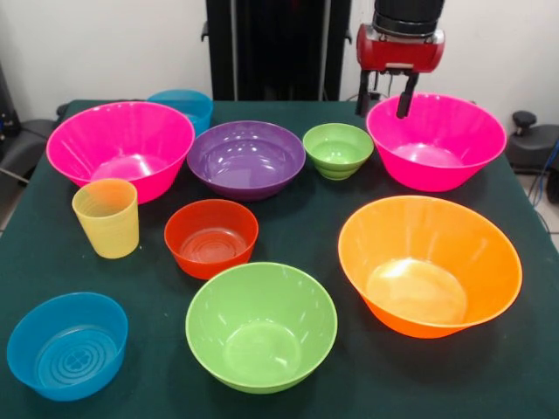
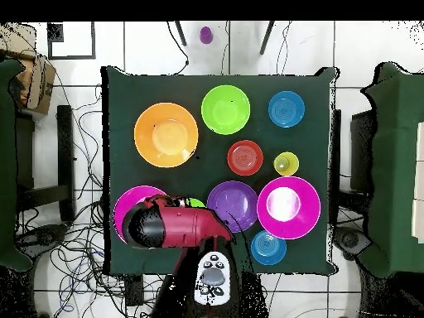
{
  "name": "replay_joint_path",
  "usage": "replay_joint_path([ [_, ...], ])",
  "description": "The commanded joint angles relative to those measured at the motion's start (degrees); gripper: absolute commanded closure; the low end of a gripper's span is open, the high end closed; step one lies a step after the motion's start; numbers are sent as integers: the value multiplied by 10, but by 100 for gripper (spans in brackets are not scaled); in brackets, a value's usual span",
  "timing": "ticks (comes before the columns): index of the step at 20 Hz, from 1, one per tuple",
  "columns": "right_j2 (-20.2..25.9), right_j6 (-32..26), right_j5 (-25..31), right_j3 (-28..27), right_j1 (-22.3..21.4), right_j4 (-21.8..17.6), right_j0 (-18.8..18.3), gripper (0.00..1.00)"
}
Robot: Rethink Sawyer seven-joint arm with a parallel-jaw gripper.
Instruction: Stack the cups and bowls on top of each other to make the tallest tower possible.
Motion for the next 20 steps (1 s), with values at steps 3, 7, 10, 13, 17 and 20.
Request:
replay_joint_path([
  [3, 65, 93, -198, 67, -29, -73, -54, 0],
  [7, 63, 90, -190, 66, -35, -71, -51, 0],
  [10, 54, 88, -188, 63, -35, -63, -41, 0],
  [13, 46, 88, -190, 66, -32, -56, -32, 0],
  [17, 45, 98, -235, 71, -3, -61, -23, 0],
  [20, 39, 104, -279, 67, 25, -68, -15, 0],
])
